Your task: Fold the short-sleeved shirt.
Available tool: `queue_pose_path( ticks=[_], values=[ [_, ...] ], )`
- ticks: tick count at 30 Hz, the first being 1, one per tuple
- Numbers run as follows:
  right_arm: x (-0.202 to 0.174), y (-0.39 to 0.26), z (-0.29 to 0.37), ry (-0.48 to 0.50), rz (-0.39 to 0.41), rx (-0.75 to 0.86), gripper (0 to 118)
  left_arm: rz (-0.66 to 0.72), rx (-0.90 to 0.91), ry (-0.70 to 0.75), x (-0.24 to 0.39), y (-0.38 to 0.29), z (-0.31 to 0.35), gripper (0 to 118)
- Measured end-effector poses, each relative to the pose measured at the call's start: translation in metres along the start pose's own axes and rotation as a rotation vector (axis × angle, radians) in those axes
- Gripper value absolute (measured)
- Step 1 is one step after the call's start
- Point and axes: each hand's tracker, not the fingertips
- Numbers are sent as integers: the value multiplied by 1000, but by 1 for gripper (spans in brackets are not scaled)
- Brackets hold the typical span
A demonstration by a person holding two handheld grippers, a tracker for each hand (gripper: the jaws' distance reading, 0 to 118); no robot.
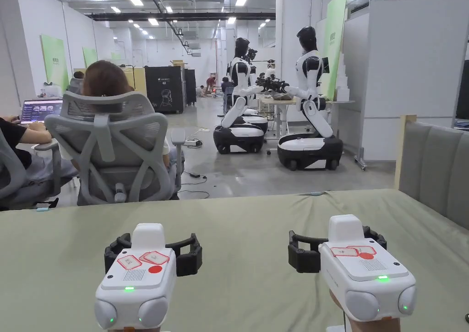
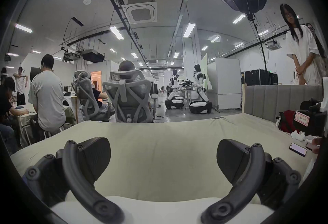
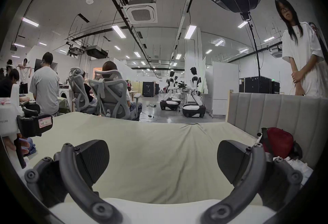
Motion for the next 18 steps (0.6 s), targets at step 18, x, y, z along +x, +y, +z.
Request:
queue_pose_path(
  ticks=[18],
  values=[
    [5,-1,3,-9,7,-7,118,-22,-17,-13,6,-8,-3,118]
  ],
)
